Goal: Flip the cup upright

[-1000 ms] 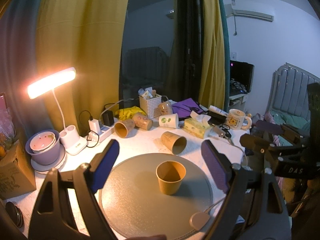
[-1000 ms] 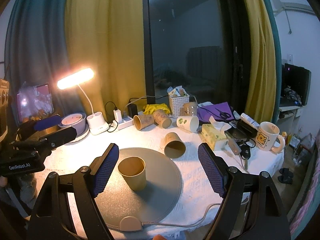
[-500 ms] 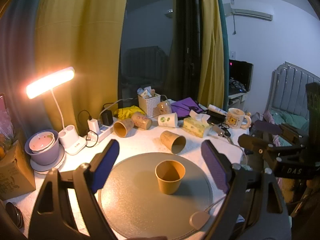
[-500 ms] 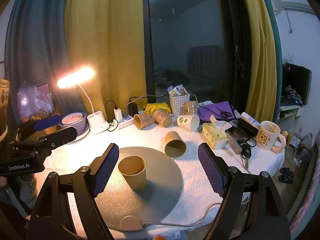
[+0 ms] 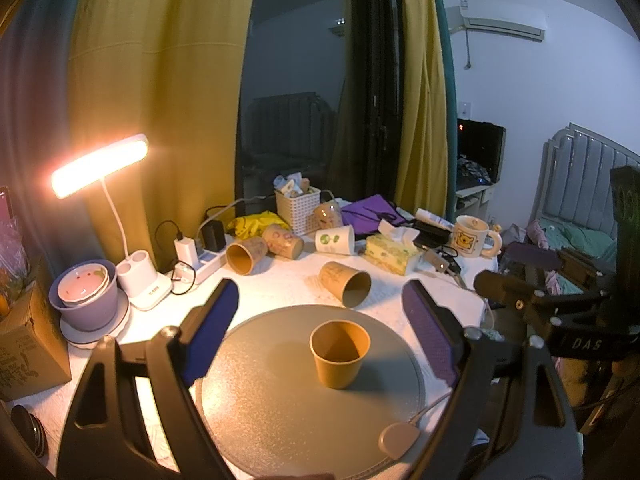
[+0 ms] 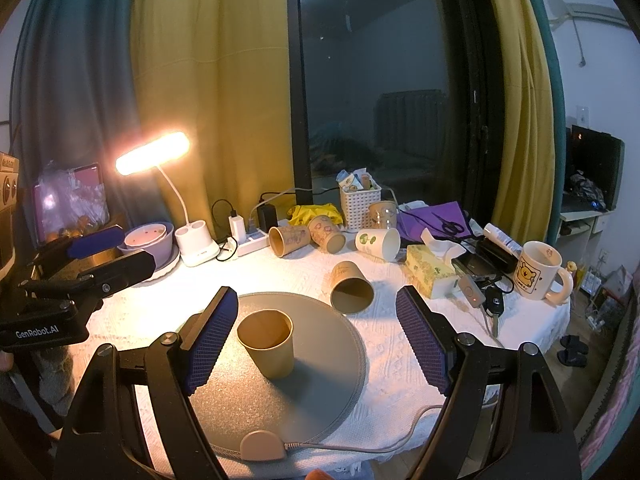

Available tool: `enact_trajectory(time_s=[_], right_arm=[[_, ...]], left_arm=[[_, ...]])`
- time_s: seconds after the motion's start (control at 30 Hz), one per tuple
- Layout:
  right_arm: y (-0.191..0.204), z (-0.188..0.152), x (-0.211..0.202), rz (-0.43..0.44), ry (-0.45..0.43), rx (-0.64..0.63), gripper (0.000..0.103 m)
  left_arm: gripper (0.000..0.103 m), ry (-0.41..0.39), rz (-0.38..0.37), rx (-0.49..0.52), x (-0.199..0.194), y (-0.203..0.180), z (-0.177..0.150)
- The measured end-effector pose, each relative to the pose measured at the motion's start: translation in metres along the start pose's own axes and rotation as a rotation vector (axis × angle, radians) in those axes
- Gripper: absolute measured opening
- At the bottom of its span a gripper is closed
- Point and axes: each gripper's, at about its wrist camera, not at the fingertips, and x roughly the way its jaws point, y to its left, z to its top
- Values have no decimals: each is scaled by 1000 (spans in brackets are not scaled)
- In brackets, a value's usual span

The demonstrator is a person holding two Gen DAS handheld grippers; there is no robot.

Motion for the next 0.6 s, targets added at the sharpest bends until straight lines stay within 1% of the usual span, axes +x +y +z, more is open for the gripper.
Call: enact_trajectory(time_s=[0.6], right_arm=[[0, -2, 0, 0, 1, 0, 84]], left_arm=[[85, 0, -2, 0, 0, 0, 0]])
